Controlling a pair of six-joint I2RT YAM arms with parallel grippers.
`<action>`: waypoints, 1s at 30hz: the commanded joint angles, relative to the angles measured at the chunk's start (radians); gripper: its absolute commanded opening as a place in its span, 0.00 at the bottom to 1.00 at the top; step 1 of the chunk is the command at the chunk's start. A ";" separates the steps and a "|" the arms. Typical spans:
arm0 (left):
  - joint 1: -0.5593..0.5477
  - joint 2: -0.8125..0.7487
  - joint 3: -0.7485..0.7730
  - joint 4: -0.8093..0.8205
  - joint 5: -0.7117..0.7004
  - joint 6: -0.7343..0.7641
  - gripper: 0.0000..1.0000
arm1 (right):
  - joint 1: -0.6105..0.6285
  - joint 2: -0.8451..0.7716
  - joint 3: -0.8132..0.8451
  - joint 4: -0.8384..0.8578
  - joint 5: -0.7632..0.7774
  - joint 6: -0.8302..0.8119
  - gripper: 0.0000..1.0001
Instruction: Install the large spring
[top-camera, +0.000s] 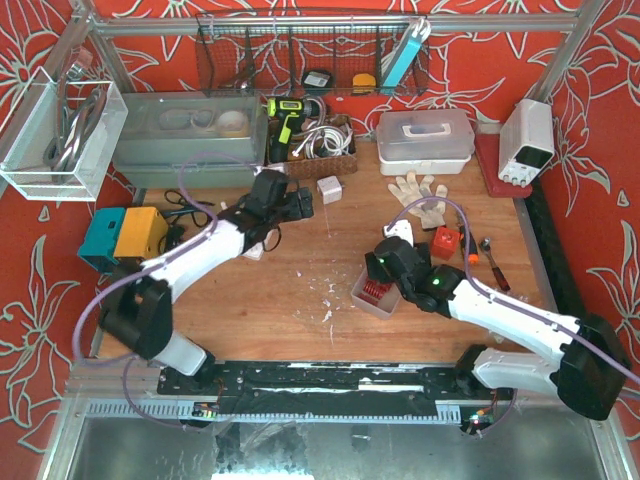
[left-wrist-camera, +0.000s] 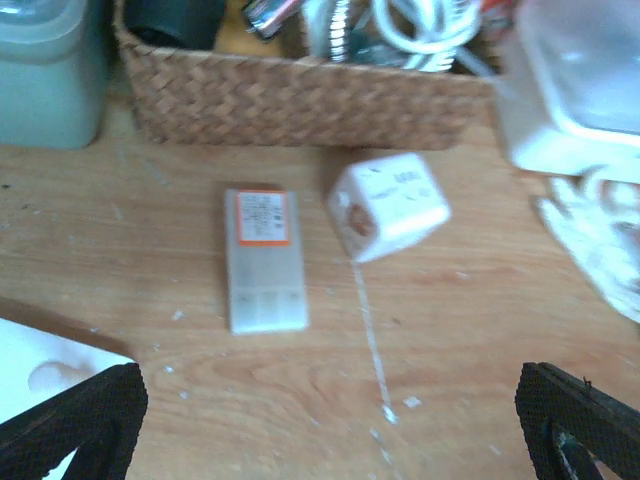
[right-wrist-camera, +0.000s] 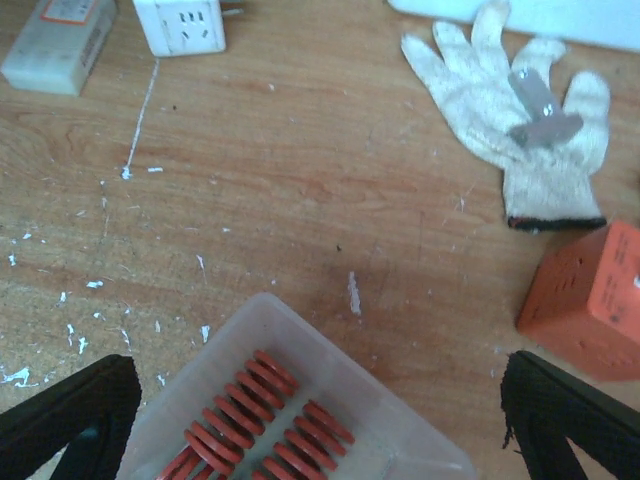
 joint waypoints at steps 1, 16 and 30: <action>-0.010 -0.180 -0.164 0.130 0.161 0.062 1.00 | -0.001 0.042 0.085 -0.209 -0.005 0.253 0.98; -0.016 -0.432 -0.705 0.560 0.207 0.087 1.00 | -0.008 0.141 0.197 -0.431 -0.050 0.590 0.53; -0.016 -0.533 -0.739 0.594 0.220 0.116 1.00 | -0.010 0.337 0.262 -0.462 -0.071 0.705 0.38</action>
